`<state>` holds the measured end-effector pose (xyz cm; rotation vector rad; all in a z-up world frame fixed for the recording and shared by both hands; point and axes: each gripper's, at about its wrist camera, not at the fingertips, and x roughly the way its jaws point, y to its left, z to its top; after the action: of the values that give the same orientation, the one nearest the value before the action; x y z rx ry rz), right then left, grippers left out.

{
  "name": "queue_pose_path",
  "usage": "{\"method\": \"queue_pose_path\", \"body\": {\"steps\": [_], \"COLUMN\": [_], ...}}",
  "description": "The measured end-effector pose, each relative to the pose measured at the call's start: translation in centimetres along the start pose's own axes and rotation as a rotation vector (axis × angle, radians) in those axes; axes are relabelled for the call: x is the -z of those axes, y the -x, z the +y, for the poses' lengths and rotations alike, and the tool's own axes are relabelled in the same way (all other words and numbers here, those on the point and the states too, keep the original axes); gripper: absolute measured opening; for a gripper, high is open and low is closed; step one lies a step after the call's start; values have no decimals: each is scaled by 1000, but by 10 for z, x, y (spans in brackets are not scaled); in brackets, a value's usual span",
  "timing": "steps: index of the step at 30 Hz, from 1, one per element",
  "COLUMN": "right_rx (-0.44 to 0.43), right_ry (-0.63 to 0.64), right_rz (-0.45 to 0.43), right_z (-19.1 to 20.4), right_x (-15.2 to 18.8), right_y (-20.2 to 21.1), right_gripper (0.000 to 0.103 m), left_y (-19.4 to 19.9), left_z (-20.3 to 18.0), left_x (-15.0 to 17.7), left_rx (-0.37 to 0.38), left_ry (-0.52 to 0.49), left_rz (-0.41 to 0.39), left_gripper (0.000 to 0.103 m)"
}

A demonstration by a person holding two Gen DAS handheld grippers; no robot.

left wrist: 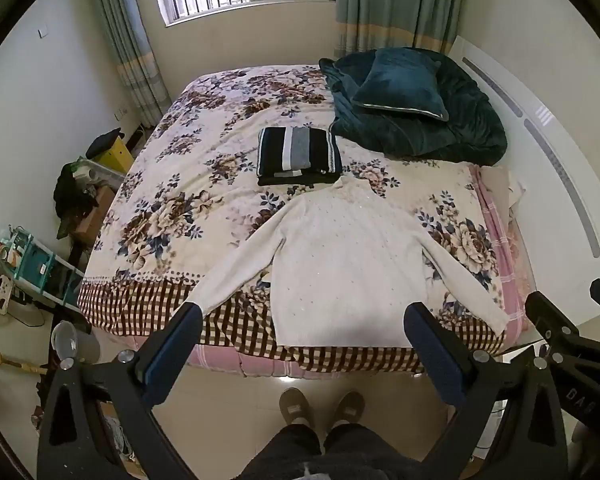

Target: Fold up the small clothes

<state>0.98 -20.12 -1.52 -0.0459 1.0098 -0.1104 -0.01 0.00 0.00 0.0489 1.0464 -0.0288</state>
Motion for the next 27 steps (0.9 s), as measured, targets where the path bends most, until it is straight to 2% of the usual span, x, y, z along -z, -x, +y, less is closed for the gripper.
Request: {"method": "queue_pose_path", "body": {"steps": [27], "right_rx": [4], "right_ry": [5], "right_rz": [-9], "right_z": [3], "right_x": [-5], "right_y": [2], "right_gripper": [103], "left_y": [-1], "left_z": [0], "left_x": [0], "left_rx": [0], "left_ry": [1], "left_rz": [-2], "left_gripper": [103]}}
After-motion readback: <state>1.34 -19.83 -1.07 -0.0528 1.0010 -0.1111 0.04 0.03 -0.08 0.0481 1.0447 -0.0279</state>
